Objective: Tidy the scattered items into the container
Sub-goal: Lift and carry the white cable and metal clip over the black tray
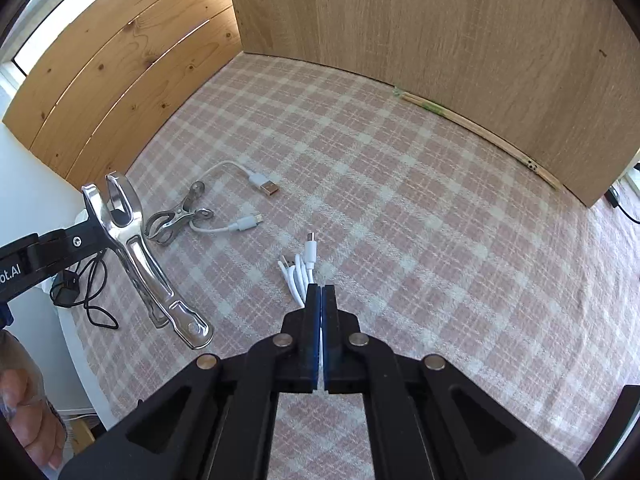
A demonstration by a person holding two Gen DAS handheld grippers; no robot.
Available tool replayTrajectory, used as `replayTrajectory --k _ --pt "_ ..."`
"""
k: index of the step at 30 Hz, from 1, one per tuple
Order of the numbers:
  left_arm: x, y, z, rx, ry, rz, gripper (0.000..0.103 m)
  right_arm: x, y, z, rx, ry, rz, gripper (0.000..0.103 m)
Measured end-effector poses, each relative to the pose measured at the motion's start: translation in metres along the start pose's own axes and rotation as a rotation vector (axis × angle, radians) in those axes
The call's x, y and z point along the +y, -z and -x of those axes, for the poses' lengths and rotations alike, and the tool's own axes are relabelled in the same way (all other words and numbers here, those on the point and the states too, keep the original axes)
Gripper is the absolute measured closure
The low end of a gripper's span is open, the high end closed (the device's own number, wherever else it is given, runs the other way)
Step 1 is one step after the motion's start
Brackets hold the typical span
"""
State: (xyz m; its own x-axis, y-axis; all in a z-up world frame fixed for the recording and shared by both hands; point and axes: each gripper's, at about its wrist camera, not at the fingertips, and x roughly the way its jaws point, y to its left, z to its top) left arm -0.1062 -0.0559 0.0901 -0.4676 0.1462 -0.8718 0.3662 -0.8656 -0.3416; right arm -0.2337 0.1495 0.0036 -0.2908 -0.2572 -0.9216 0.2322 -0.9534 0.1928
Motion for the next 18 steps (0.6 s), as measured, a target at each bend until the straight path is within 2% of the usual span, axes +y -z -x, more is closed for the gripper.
replayTrajectory --k 3,7,13,18 --pt "-0.013 0.010 0.002 0.001 0.000 -0.028 0.101 -0.001 0.018 0.004 0.000 -0.018 0.002 0.101" --pt "-0.017 0.021 0.003 0.017 -0.003 -0.042 0.101 0.013 0.017 -0.003 0.007 -0.009 0.027 0.082" --pt "-0.011 0.028 0.011 0.017 -0.012 -0.043 0.101 0.025 0.020 -0.007 0.002 0.013 0.033 0.081" --pt "-0.021 0.033 0.022 0.008 -0.001 -0.064 0.101 0.012 0.028 0.022 -0.053 0.031 -0.003 0.082"
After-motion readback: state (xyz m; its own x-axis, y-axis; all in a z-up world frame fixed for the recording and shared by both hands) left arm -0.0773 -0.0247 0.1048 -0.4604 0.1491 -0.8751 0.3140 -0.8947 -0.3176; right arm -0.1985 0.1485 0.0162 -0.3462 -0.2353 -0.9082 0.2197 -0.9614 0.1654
